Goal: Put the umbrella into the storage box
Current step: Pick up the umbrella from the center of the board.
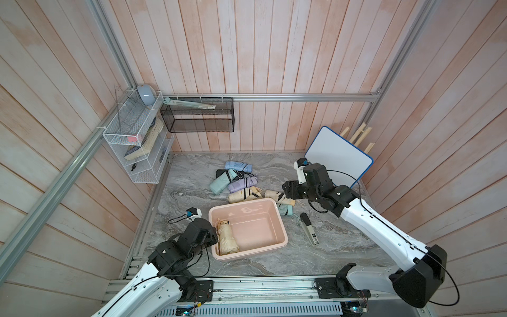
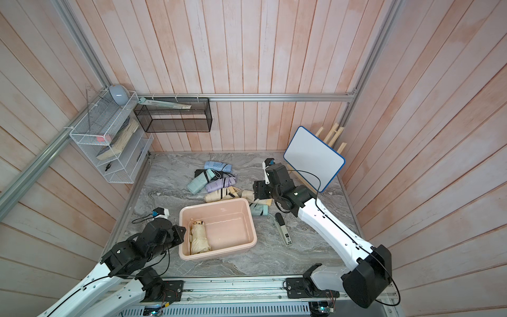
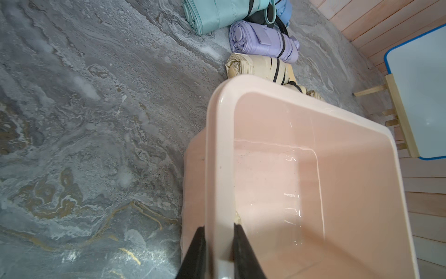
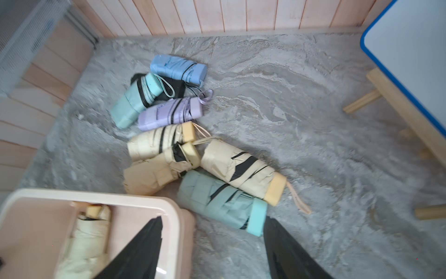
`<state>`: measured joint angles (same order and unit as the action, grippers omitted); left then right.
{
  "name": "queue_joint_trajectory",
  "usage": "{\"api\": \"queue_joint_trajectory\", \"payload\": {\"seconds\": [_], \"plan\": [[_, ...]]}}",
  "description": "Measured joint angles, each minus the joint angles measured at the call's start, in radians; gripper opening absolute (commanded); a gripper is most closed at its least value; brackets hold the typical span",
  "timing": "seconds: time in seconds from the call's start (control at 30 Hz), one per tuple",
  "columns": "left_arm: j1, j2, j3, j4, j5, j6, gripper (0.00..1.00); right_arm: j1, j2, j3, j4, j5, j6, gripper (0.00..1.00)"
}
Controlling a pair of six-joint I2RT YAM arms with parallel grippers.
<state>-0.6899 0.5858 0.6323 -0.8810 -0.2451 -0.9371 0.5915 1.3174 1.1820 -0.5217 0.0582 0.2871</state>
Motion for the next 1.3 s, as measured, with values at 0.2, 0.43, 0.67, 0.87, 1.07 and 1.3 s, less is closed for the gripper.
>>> {"api": "queue_joint_trajectory", "payload": {"seconds": [0.2, 0.43, 0.67, 0.87, 1.07, 1.3], "plan": [[0.000, -0.004, 0.009, -0.058, -0.053, 0.000, 0.07, -0.031, 0.138, 0.000, -0.019, 0.010, -0.310, 0.75], [0.005, 0.037, 0.026, -0.109, -0.124, -0.019, 0.25, -0.103, 0.141, -0.077, 0.063, -0.034, -0.583, 0.77], [0.010, 0.023, 0.031, -0.090, -0.153, -0.006, 0.57, -0.140, 0.241, -0.068, 0.116, -0.120, -0.783, 0.79], [0.010, -0.031, 0.065, -0.079, -0.156, 0.005, 0.74, -0.165, 0.377, -0.018, 0.117, -0.170, -0.899, 0.81], [0.010, -0.055, 0.114, -0.055, -0.154, 0.007, 0.80, -0.181, 0.446, 0.026, 0.119, -0.214, -0.978, 0.82], [0.010, -0.040, 0.160, 0.005, -0.157, 0.058, 0.85, -0.185, 0.543, 0.090, 0.121, -0.274, -1.029, 0.82]]}}
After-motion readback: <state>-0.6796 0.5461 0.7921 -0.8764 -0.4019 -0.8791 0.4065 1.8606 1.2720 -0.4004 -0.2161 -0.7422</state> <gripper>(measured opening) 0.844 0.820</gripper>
